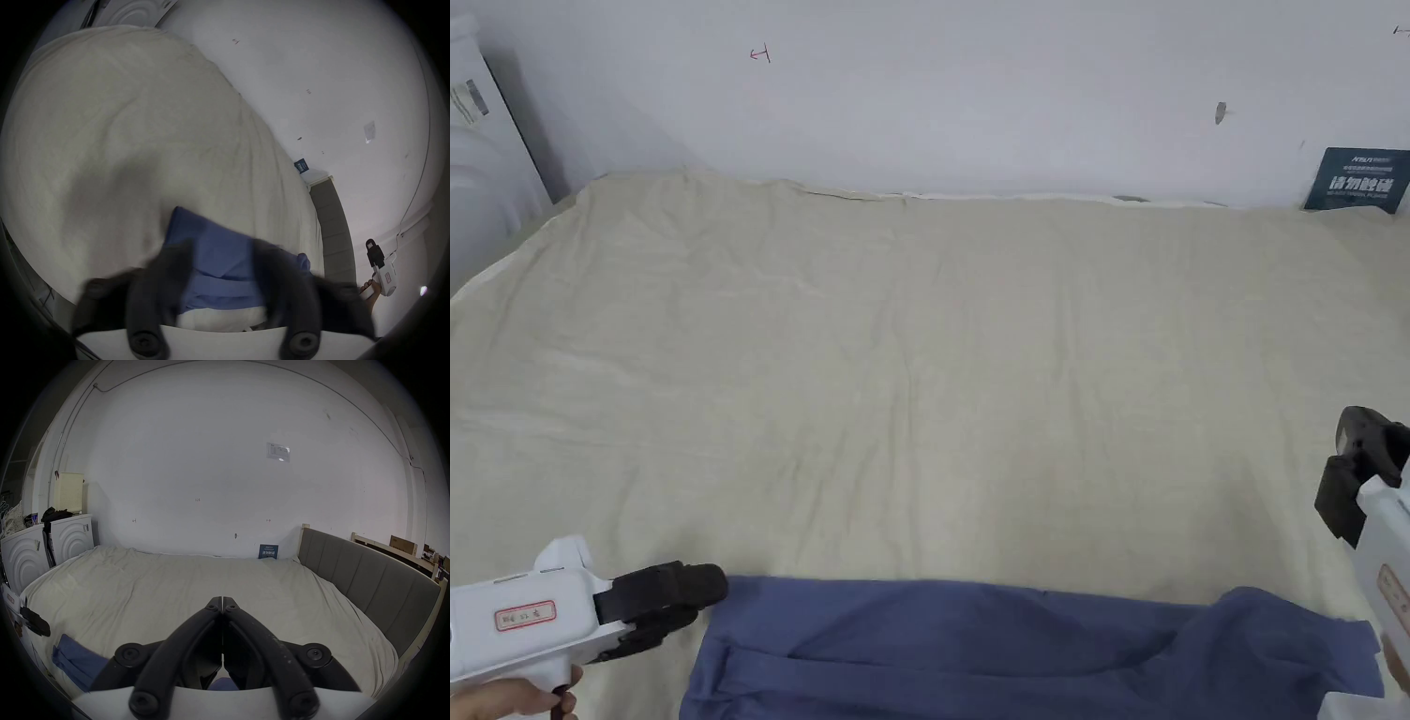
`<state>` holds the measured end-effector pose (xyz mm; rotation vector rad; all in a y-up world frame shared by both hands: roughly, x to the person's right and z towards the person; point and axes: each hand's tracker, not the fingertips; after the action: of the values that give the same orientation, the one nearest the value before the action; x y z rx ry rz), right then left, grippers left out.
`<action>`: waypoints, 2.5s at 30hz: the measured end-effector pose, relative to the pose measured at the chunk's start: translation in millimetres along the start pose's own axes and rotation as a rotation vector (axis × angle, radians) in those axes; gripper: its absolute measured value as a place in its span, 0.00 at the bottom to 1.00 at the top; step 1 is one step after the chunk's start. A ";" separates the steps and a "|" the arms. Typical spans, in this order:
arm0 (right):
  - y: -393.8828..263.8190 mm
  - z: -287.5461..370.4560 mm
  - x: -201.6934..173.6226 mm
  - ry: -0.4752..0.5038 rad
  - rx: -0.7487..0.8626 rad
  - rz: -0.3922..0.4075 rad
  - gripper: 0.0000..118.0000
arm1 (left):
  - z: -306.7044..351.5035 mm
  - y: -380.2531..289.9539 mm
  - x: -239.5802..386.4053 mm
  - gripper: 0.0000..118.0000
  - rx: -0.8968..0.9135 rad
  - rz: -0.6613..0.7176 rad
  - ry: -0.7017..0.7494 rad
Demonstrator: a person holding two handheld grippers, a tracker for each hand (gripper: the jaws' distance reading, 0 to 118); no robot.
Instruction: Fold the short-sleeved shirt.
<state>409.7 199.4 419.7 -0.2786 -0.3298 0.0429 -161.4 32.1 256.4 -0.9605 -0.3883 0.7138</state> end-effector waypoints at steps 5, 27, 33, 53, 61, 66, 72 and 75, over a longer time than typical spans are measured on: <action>-8.0 -8.7 -7.0 0.003 -0.037 0.011 0.02 | -20.9 -12.8 -5.3 0.89 -0.040 0.006 0.018; -18.2 -0.2 14.2 0.008 -0.085 -0.053 0.02 | -36.4 -39.0 24.0 0.04 0.016 -0.219 0.164; -12.3 4.8 23.3 0.010 -0.060 -0.069 0.02 | 0.5 -19.2 52.3 0.04 0.074 -0.287 0.227; -11.6 26.6 39.2 0.031 -0.037 -0.093 0.02 | -24.6 -54.8 141.2 0.04 -0.038 -0.353 0.083; -18.1 34.8 58.3 0.024 -0.041 -0.101 0.02 | -109.2 -118.4 196.6 0.04 -0.168 -0.374 0.045; -22.0 37.3 69.5 0.006 -0.048 -0.102 0.02 | -137.7 -140.1 201.3 0.11 -0.206 -0.408 0.094; -26.4 37.4 73.8 -0.005 -0.058 -0.115 0.02 | -126.0 -145.3 209.7 0.97 -0.133 -0.438 0.091; -27.9 36.7 73.3 -0.003 -0.061 -0.119 0.02 | -115.9 -135.1 210.0 0.96 -0.106 -0.446 0.114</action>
<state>466.9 188.6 483.8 -0.3188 -0.3507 -0.0837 107.6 59.2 308.2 -0.9654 -0.5226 0.2343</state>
